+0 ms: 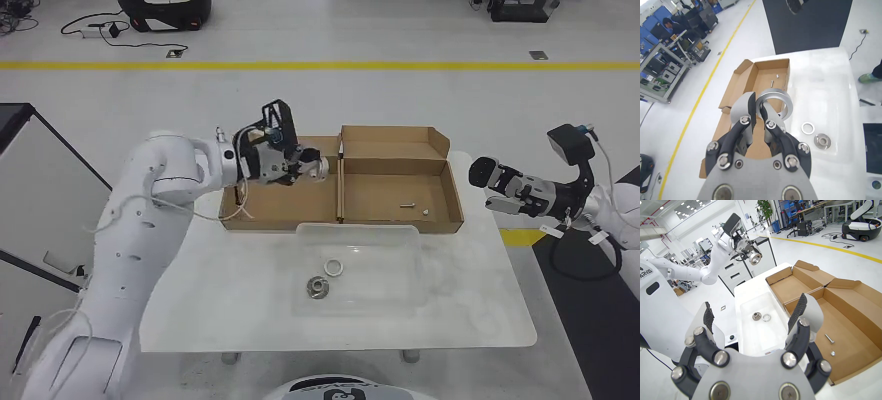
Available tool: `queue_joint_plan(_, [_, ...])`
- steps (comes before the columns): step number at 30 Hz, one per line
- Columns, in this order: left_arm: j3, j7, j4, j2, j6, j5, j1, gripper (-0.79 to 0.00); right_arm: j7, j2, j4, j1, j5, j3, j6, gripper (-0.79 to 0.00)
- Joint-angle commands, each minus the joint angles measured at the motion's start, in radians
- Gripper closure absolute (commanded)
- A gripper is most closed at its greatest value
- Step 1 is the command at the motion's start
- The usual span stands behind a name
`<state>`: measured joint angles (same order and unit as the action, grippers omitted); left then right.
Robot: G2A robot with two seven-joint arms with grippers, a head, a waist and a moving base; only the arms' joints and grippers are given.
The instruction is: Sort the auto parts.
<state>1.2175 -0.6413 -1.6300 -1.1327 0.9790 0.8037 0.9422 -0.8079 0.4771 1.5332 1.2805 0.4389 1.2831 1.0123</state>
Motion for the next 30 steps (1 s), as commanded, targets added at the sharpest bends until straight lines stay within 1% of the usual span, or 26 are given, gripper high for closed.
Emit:
queue_joint_plan(1, [0.033, 0.048, 0.005, 0.008, 0.03, -0.071, 0.029, 0.0, 0.0, 0.0, 0.0, 0.0, 0.0, 0.0, 0.0, -0.785])
queue_joint_plan(5, [0.088, 0.115, -0.031, 0.027, 0.033, -0.193, 0.089, 0.0, 0.0, 0.0, 0.0, 0.0, 0.0, 0.0, 0.0, -0.785])
queue_joint_plan(9, [0.134, 0.139, -0.048, 0.049, 0.033, -0.303, 0.135, 0.0, 0.0, 0.0, 0.0, 0.0, 0.0, 0.0, 0.0, -0.785])
queue_joint_plan(18, [0.222, 0.272, -0.165, 0.094, 0.033, -0.517, 0.27, 0.0, 0.0, 0.0, 0.0, 0.0, 0.0, 0.0, 0.0, -0.785])
queue_joint_plan(23, [0.249, 0.339, -0.25, 0.112, 0.033, -0.626, 0.34, 0.0, 0.0, 0.0, 0.0, 0.0, 0.0, 0.0, 0.0, -0.785])
queue_joint_plan(25, [0.259, 0.339, -0.281, 0.12, 0.033, -0.646, 0.358, 0.0, 0.0, 0.0, 0.0, 0.0, 0.0, 0.0, 0.0, -0.785])
queue_joint_plan(30, [0.259, 0.339, -0.281, 0.12, 0.033, -0.646, 0.358, 0.0, 0.0, 0.0, 0.0, 0.0, 0.0, 0.0, 0.0, -0.785])
